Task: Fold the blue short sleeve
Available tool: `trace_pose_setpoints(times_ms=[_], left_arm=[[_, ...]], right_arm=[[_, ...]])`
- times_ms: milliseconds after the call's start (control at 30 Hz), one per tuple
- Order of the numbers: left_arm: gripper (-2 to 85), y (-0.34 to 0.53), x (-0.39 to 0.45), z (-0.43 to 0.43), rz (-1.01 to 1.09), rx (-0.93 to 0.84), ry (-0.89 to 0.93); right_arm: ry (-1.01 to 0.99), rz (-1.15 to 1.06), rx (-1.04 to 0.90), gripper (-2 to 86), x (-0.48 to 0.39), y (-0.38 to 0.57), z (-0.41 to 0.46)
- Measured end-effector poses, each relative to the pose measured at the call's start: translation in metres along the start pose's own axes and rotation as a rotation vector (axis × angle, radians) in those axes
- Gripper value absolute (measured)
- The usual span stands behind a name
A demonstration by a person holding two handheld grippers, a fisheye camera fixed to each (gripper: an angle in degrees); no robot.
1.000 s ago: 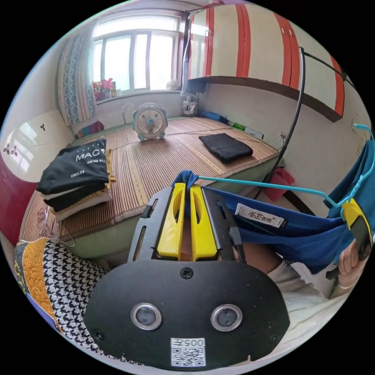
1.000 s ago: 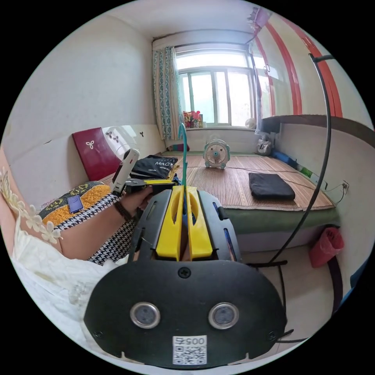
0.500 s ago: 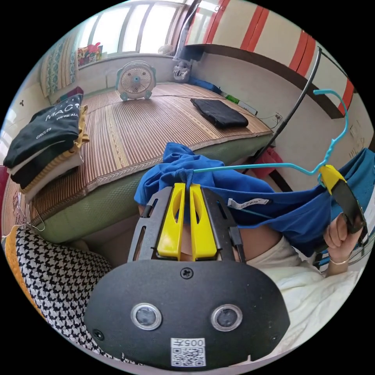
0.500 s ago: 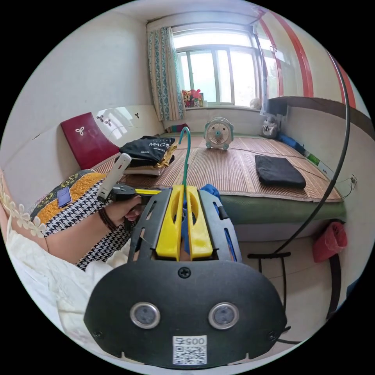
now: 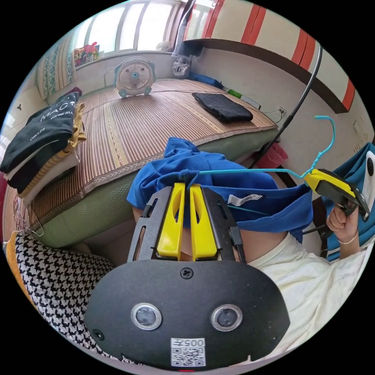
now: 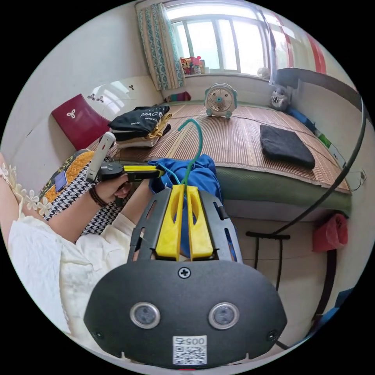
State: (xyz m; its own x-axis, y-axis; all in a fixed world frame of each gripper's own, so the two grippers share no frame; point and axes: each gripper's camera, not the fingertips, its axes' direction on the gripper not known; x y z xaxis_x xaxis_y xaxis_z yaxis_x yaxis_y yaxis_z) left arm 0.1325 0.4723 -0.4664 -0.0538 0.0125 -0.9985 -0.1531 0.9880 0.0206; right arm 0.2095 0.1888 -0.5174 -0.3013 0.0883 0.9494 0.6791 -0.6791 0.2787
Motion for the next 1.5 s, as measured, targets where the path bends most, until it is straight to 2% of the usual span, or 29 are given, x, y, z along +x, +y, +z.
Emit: trace_pose_setpoints(times_ms=[167, 233, 567, 667, 733, 800, 967, 1133, 1300, 1400, 1500], left_arm=[[3.6, -0.006, -0.007, 0.004, 0.001, -0.003, 0.014], [3.5, -0.008, -0.007, 0.004, 0.005, -0.009, -0.001], [3.8, -0.005, -0.02, -0.009, -0.073, 0.001, -0.015], [4.1, 0.003, -0.025, -0.025, -0.131, 0.053, -0.039], [3.8, 0.012, -0.028, -0.052, -0.165, 0.17, -0.059], [3.3, 0.017, -0.03, -0.073, -0.169, 0.266, -0.018], [2.6, 0.009, -0.022, -0.097, -0.065, 0.325, 0.013], [3.5, -0.003, -0.034, -0.11, -0.024, 0.329, 0.221], [3.9, 0.006, -0.033, -0.125, -0.047, 0.36, 0.154], [2.9, 0.01, -0.034, -0.126, -0.107, 0.312, -0.002], [2.0, 0.013, -0.035, -0.123, -0.12, 0.294, -0.07]], right_arm=[[0.008, -0.241, -0.095, -0.8, 0.005, -0.038, 0.016], [-0.027, -0.271, -0.123, -0.8, 0.009, -0.047, 0.024], [-0.166, -0.259, -0.104, -1.4, 0.02, -0.082, 0.042], [-0.147, -0.291, -0.094, -1.4, 0.023, -0.08, 0.036], [-0.161, -0.301, -0.091, -1.5, 0.03, -0.076, 0.029], [-0.189, -0.295, -0.05, -1.6, 0.041, -0.071, 0.016], [-0.275, -0.296, 0.032, -1.6, 0.067, -0.06, -0.015], [-0.2, -0.238, 0.035, -1.6, 0.083, -0.051, -0.024], [-0.128, -0.235, -0.013, -1.6, 0.077, -0.051, -0.012], [-0.224, -0.305, 0.03, -1.6, 0.066, -0.05, -0.024], [-0.291, -0.395, 0.057, -1.6, 0.058, -0.049, -0.04]])
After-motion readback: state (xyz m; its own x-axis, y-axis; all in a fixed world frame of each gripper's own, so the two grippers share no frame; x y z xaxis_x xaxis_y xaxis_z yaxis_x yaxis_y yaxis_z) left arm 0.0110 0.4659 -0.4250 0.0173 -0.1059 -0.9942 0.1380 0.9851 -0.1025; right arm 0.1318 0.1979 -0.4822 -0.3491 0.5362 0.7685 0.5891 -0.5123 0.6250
